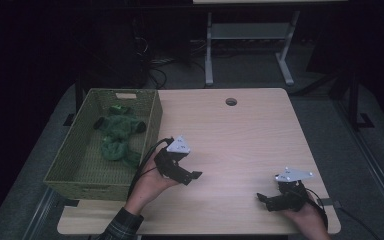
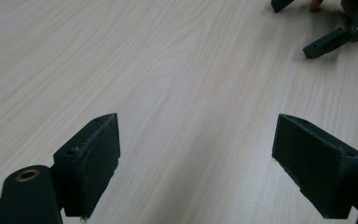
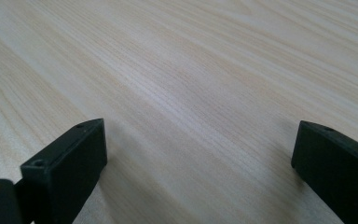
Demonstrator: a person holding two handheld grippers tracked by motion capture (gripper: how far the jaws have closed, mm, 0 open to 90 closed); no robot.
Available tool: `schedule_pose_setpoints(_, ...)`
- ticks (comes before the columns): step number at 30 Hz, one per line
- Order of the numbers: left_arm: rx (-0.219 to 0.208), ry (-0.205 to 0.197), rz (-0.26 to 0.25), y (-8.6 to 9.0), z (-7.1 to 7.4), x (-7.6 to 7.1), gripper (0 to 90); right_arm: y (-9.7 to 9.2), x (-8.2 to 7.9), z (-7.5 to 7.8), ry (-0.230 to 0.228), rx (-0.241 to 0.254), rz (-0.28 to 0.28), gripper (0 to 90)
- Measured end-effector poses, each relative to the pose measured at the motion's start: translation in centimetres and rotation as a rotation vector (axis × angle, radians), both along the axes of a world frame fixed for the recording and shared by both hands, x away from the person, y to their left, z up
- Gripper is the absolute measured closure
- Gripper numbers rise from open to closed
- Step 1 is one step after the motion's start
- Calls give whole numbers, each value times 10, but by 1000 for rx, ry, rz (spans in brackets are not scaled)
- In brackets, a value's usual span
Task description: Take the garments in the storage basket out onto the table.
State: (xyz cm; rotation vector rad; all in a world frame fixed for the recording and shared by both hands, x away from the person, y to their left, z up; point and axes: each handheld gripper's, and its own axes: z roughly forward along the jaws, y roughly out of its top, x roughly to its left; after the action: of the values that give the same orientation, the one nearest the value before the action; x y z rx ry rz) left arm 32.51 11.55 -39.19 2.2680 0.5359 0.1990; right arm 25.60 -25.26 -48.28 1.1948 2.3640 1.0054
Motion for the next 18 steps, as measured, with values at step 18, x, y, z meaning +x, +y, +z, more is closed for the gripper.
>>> schedule_pose_setpoints(18, -19, -25, 17, 20, 32, 18, 146, 0, 0, 0, 0, -1, 1, 28)
